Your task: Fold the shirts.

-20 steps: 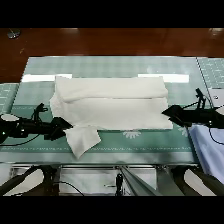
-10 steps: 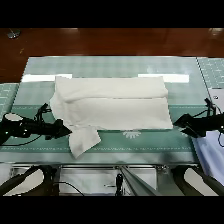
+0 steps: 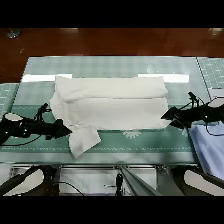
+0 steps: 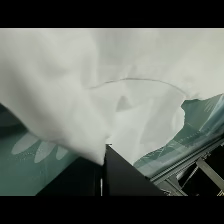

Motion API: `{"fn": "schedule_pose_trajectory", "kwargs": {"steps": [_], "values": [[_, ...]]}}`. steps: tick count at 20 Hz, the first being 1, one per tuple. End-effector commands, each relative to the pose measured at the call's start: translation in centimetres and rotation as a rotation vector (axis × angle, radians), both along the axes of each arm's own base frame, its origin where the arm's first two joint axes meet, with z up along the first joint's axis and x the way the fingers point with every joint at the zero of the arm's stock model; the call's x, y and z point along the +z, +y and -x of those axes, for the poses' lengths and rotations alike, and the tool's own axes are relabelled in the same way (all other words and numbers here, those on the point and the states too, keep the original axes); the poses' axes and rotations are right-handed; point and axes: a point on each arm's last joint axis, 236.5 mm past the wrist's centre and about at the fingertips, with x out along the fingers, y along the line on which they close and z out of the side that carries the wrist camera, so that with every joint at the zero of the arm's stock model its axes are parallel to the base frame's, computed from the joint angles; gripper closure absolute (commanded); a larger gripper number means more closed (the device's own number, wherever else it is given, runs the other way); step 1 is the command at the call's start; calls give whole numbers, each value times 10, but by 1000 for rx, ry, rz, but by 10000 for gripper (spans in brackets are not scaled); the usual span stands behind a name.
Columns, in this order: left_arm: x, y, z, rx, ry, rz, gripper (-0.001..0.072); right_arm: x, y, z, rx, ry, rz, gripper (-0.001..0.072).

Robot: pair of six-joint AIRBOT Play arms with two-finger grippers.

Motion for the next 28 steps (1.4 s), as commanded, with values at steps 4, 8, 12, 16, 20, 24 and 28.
{"fn": "schedule_pose_trajectory", "kwargs": {"steps": [4, 8, 12, 16, 20, 24, 28], "values": [[2, 1, -2, -1, -6, 0, 686, -2, 33, -11, 163, -40, -60, 688], [37, 24, -56, 19, -155, -45, 687, 33, -6, -58, 91, -138, 7, 688], [59, 65, -136, 96, -257, -208, 688, 87, -11, -121, 28, -325, 9, 688], [67, 45, -214, 63, -290, -172, 687, 89, -1, -170, 29, -384, 16, 688], [50, 47, -264, 26, -237, -211, 688, 75, -7, -210, -9, -374, -9, 688], [43, 53, -295, 0, -237, -220, 687, 61, -5, -237, -30, -369, -56, 688], [35, 49, -303, -21, -238, -216, 592, 46, 0, -248, -61, -352, -110, 448]]}}
